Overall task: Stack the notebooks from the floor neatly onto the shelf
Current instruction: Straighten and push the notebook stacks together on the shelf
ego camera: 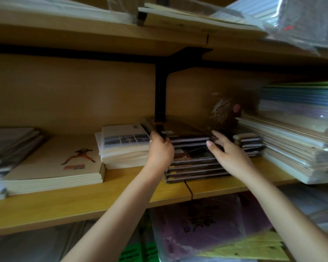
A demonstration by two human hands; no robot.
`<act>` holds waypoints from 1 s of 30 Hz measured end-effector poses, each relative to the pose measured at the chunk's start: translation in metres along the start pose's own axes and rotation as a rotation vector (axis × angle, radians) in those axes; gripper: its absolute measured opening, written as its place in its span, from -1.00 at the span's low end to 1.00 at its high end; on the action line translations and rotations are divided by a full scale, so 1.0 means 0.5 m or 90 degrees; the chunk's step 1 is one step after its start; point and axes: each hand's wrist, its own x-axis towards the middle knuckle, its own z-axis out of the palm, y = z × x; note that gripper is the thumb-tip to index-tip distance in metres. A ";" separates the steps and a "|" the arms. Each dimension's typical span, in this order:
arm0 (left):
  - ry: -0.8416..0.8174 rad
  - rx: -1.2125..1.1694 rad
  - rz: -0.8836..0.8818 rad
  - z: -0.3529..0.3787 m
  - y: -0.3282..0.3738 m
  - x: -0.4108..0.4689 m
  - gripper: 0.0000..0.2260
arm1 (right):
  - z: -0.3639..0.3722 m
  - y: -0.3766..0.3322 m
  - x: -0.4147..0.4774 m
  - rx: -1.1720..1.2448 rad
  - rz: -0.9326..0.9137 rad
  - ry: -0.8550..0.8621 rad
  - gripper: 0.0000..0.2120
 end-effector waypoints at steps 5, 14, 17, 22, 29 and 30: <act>-0.018 0.012 -0.014 -0.006 0.010 -0.006 -0.53 | -0.001 0.001 -0.007 -0.056 -0.047 -0.004 -0.55; 0.031 0.194 0.131 -0.180 0.007 -0.063 -0.65 | 0.053 -0.088 -0.097 -0.154 -0.324 0.371 -0.79; 0.117 0.226 0.010 -0.268 -0.009 -0.042 -0.52 | 0.078 -0.154 -0.137 -0.110 -0.494 0.249 -0.78; 0.009 -0.017 -0.169 -0.305 -0.016 -0.010 -0.70 | 0.154 -0.249 -0.160 -0.140 -0.495 0.010 -0.66; 0.023 -0.184 -0.178 -0.289 -0.028 0.047 -0.85 | 0.221 -0.286 -0.136 -0.022 -0.246 -0.197 -0.38; 0.015 -0.197 -0.182 -0.290 -0.029 0.050 -0.83 | 0.224 -0.284 -0.132 -0.016 -0.222 -0.202 -0.37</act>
